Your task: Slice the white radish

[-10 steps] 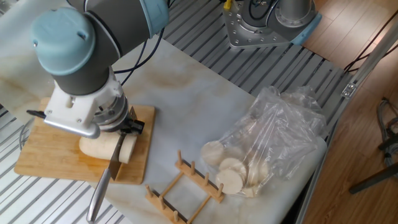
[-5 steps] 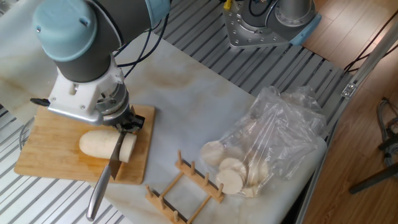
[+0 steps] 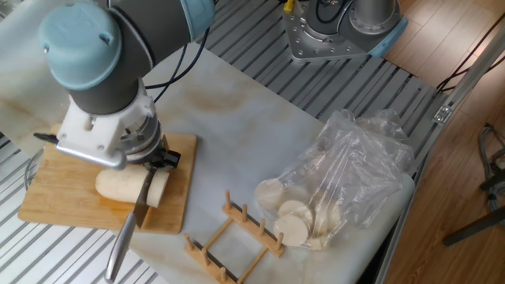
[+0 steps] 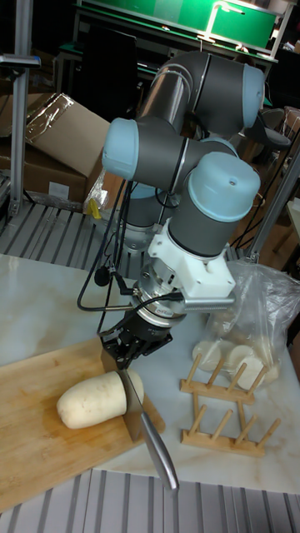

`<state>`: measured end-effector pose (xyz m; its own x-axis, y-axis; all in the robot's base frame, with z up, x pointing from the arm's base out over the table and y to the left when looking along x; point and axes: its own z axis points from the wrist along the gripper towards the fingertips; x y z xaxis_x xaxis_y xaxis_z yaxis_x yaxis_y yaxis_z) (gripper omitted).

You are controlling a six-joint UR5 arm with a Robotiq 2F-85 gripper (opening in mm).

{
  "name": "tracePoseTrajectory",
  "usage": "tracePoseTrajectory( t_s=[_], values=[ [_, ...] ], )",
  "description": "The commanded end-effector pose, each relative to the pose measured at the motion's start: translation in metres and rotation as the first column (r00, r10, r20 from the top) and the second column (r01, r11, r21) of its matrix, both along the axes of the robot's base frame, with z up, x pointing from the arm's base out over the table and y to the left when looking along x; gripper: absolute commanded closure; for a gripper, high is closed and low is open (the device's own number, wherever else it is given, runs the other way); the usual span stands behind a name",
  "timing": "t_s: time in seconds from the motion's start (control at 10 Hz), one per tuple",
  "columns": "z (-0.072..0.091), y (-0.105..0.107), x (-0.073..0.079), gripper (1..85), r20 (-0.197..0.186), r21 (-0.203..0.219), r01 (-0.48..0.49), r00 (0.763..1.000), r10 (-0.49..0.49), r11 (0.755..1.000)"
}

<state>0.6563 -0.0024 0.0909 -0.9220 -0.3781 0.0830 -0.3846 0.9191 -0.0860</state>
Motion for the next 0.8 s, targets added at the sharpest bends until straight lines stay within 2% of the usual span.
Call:
tracePoseTrajectory(
  t_s=[0.0, 0.3, 0.7],
  values=[
    [-0.002, 0.009, 0.012, 84.3, 0.022, 0.019, 0.012, 1.000, -0.012, 1.000],
    [-0.001, 0.011, 0.010, 84.3, 0.023, 0.035, 0.009, 1.000, -0.009, 0.999],
    [0.010, 0.008, 0.018, 84.3, 0.017, 0.057, -0.011, 1.000, 0.010, 0.998]
  ],
)
